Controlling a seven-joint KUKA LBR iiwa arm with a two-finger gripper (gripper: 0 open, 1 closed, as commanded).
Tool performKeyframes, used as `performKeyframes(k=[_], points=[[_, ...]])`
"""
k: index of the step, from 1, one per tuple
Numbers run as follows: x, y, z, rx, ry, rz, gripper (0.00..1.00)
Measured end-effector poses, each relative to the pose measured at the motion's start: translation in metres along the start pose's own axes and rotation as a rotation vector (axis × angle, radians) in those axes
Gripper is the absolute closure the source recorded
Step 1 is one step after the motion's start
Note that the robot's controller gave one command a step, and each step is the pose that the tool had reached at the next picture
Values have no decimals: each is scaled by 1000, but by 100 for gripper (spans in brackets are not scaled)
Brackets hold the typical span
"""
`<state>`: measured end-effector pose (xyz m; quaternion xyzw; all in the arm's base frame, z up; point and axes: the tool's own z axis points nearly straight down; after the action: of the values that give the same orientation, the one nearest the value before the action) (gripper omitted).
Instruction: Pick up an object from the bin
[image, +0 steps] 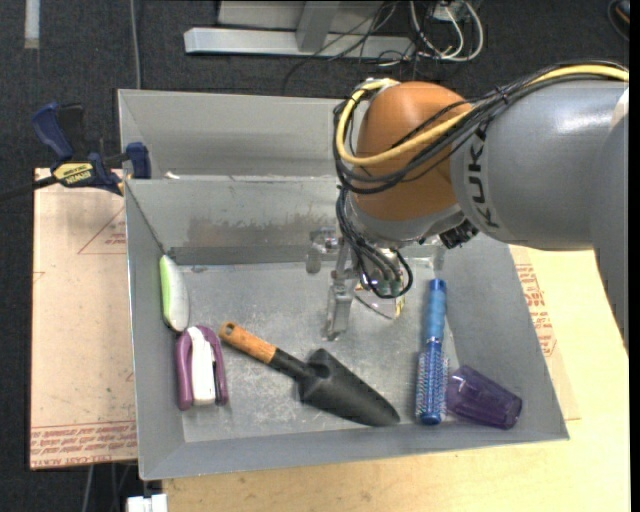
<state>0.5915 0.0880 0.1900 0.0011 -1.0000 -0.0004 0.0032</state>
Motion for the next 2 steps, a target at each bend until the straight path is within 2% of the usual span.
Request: performKeyframes(k=[1,2], points=[[-2,-1,-5,-1,-8,3,0],[40,-28,78,-1,-4,-67,0]])
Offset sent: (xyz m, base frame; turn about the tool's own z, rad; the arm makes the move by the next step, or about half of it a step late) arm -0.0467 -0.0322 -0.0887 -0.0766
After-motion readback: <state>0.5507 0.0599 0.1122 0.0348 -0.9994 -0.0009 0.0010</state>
